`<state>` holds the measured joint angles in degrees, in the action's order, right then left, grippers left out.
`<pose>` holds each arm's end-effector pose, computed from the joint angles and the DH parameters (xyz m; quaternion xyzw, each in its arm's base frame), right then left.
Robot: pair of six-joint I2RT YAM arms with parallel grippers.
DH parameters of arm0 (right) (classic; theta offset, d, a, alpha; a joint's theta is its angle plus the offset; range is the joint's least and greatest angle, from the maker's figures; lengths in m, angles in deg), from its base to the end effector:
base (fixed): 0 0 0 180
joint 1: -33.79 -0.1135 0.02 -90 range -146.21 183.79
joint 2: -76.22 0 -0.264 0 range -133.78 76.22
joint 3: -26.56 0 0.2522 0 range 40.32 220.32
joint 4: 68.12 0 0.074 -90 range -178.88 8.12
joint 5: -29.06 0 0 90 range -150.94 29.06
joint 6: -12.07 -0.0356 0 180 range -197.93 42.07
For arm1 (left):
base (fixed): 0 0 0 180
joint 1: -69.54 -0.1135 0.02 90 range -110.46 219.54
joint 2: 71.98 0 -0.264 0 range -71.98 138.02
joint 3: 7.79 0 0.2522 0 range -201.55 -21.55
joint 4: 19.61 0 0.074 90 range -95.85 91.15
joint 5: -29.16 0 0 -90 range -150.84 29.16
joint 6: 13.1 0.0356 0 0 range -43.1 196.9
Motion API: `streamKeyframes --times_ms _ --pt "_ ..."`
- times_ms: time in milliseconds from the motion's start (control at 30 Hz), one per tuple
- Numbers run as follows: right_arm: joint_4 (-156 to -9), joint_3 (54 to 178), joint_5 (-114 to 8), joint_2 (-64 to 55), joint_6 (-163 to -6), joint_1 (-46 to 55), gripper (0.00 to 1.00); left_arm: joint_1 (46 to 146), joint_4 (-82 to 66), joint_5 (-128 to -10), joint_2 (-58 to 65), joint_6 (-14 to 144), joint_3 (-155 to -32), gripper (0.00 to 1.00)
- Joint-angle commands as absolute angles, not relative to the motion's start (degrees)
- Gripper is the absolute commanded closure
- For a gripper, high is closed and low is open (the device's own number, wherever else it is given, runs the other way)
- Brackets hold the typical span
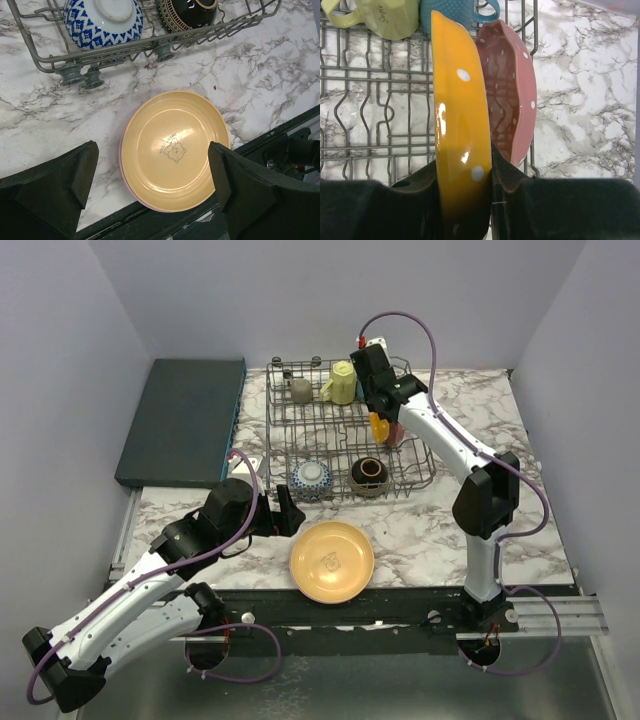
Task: Load the mixed dishes into the dish rack
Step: Insert the plate into the dish rack.
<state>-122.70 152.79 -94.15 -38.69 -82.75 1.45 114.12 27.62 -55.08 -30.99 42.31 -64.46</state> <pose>0.3941 0.2264 0.3313 -0.0991 0.8814 -0.1275 0.4439 0.1142 -0.1075 0.2976 0.0515 0.8704 -0.2769 0.4037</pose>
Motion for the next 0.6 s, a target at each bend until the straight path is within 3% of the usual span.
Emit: streamKeyframes --times_ms 0,567 --pt "-115.8 156.4 -98.1 -39.0 -82.1 2.0 1.00 113.8 26.7 -53.4 -31.3 43.2 -63.9 0.01" --pt "-112.7 156.8 -97.1 -42.6 -82.6 3.3 1.00 113.9 26.7 -53.0 -31.1 43.3 -63.9 0.01"
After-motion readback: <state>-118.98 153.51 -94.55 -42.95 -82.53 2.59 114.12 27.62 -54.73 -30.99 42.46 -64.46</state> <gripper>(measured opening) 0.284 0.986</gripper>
